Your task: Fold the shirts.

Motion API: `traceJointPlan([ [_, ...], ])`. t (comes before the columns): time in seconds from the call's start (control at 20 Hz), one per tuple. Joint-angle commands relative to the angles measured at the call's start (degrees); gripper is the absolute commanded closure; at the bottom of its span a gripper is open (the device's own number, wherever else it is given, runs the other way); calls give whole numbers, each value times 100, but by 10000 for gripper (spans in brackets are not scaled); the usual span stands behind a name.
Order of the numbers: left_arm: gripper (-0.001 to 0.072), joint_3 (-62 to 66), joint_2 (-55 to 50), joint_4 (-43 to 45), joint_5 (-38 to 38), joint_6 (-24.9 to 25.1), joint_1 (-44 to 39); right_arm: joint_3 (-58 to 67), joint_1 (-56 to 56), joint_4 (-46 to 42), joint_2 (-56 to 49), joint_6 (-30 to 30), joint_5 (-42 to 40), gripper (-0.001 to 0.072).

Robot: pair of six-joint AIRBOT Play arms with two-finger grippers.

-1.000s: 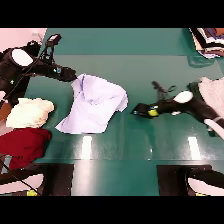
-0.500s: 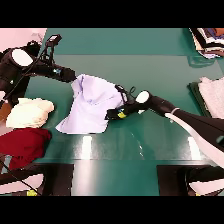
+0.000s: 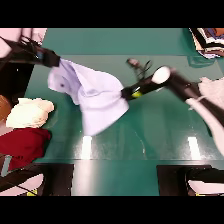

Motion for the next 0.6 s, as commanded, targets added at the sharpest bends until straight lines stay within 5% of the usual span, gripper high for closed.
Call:
traceJointPlan([
  [0.0, 683, 632, 557, 356, 24, -50, 2, 667, -863, -1263, 841, 223, 938, 702],
  [0.55, 682, 1252, 2081, -581, -573, 0, 2, 2323, -1805, -1360, 2577, 122, 1305, 702],
])
